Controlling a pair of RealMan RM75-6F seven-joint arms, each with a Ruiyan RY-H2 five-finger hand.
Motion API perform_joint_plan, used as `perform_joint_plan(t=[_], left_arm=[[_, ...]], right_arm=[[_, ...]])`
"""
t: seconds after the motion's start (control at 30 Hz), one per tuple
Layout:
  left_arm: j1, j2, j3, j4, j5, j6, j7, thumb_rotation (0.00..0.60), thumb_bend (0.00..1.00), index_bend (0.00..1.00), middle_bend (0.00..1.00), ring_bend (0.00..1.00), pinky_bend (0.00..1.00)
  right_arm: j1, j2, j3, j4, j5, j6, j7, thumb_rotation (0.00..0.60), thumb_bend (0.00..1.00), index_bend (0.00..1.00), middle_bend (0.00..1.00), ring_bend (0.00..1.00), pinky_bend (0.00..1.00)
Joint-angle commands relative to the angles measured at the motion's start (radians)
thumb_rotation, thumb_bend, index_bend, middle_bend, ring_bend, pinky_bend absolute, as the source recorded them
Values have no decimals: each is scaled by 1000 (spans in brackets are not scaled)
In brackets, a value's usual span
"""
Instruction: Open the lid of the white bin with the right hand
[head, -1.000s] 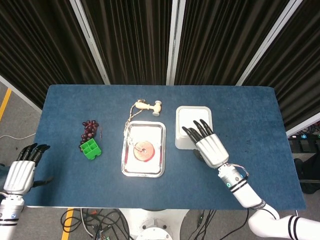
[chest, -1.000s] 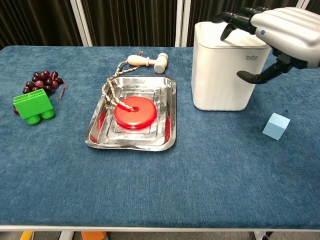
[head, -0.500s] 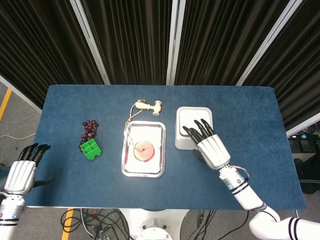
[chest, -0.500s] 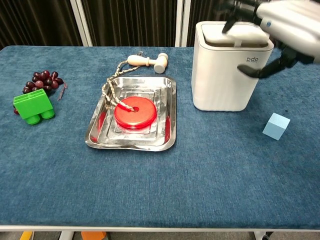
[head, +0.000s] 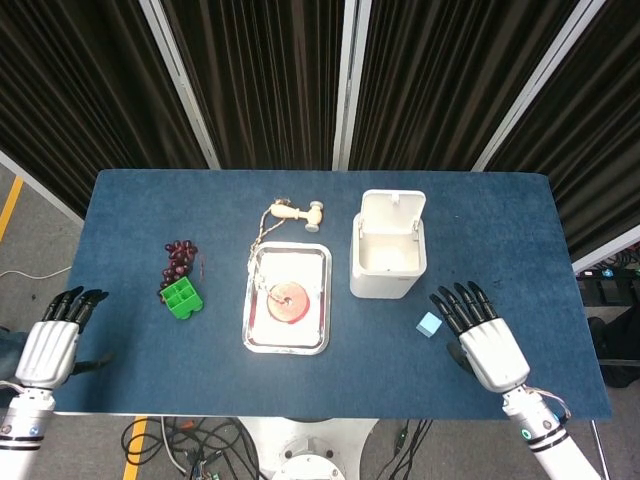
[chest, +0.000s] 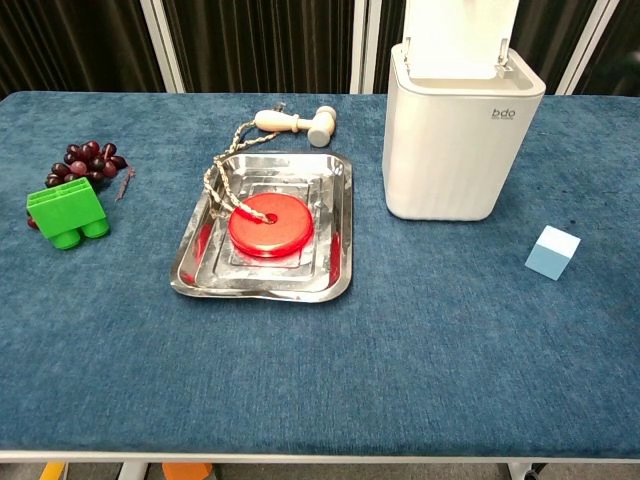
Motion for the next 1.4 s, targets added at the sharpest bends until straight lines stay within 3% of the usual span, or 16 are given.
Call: perform_joint_plan(t=[0.03,0.57,0.7,0.73,0.8,0.87,0.93,1.13,1.4], left_arm=[[-1,-3,1,-4,0,-2,7,600,42,165,138,72,114],[4,-13,1,4,-16,-7,14,600,42,165,138,72,114],[3,-16,0,10,-19,-8,9,600,42,165,138,72,114],[4,-16,0,11,-20,-9,7,600,42,165,138,72,114],[5,-15,0,14,-22,-9,3,600,42,165,138,72,114],[6,-15,0,16,-22,-8,-1,600,42,165,138,72,114],[6,-14,0,18,-21,-7,-5,600,41,165,138,72,114],[7,-15,0,21,-18,-3,-11,600,42,165,138,72,114],[8,-16,1,25,-13,1,-20,600,42,165,138,72,114]], right_arm=[[0,-6,-13,23,64,-79,19,600,226,53,220,170,220],[93,-170,56,153,247,-304,-54,600,308,60,232,183,292],[105,-188,62,159,316,-347,-95,600,405,90,240,213,390],[106,-192,63,159,325,-351,-100,600,431,117,256,246,462],[104,-201,64,161,329,-342,-106,600,458,187,310,328,588],[101,-207,63,165,324,-328,-109,600,476,319,403,442,726],[98,-212,61,168,317,-316,-114,600,482,410,461,491,769],[83,-188,75,129,227,-213,-59,600,498,543,544,566,806],[79,-66,135,-30,55,-35,15,600,495,562,556,576,815]])
